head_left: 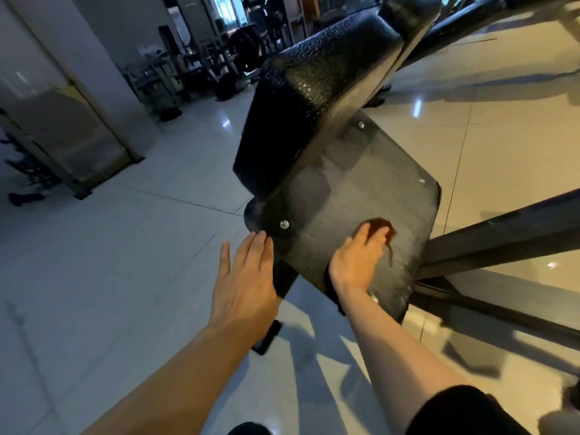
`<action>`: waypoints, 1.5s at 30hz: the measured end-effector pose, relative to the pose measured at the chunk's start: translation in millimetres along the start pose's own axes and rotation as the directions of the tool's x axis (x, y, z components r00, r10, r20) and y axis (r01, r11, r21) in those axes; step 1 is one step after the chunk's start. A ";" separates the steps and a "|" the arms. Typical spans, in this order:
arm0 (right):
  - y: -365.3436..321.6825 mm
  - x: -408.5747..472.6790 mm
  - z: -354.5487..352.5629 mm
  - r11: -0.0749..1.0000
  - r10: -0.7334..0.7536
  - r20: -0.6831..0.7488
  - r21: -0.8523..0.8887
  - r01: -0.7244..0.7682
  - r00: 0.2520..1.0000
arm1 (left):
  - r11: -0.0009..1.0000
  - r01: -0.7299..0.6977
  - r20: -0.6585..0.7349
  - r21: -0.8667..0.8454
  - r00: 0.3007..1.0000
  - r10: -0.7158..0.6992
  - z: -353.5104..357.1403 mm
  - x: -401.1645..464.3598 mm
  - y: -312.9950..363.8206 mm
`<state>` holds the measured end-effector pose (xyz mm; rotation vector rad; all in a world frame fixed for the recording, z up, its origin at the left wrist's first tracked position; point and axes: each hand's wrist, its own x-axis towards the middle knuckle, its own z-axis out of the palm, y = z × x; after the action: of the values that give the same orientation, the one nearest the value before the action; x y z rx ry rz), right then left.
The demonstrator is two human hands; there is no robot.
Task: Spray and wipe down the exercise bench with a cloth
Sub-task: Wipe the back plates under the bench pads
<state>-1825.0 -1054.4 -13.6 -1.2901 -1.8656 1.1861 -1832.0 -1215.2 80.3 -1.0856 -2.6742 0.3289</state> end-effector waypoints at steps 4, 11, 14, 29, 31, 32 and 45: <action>-77.5 -41.6 30.8 0.807 -0.591 0.139 0.082 0.586 0.795 | 0.995 0.021 -0.066 -0.098 0.997 -0.028 -2.1 -4.8 -12.5; -24.2 -38.5 14.3 0.926 -0.368 0.064 0.119 0.359 0.928 | 0.996 0.060 -0.008 -0.068 0.998 -0.061 -6.5 -3.5 -1.9; -27.0 -45.1 13.7 0.978 -0.174 0.033 0.127 0.169 0.984 | 0.997 0.056 0.005 -0.045 0.998 -0.056 -5.5 1.1 5.2; 33.6 -16.7 -53.0 0.948 -0.311 0.252 0.021 0.317 0.916 | 0.866 -0.119 -0.102 -0.485 0.992 0.080 5.4 24.9 50.9; 13.6 -21.2 -65.1 0.923 -0.373 0.256 0.201 0.328 0.892 | 0.732 0.005 -0.002 -0.681 1.000 -0.009 -2.9 34.7 67.0; 4.0 -24.6 -69.8 0.906 -0.380 0.271 0.303 0.297 0.884 | 0.620 0.088 0.069 -0.780 0.996 -0.055 -6.9 40.6 73.5; -22.0 7.0 -170.3 0.786 -0.091 0.440 0.583 -0.207 0.893 | 0.058 0.253 0.254 -0.966 0.967 0.008 -39.6 68.6 87.0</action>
<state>-1695.6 -992.6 81.1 -0.7356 -1.4889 2.0569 -1811.3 -1101.3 101.4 -0.9743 -2.9216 -1.9367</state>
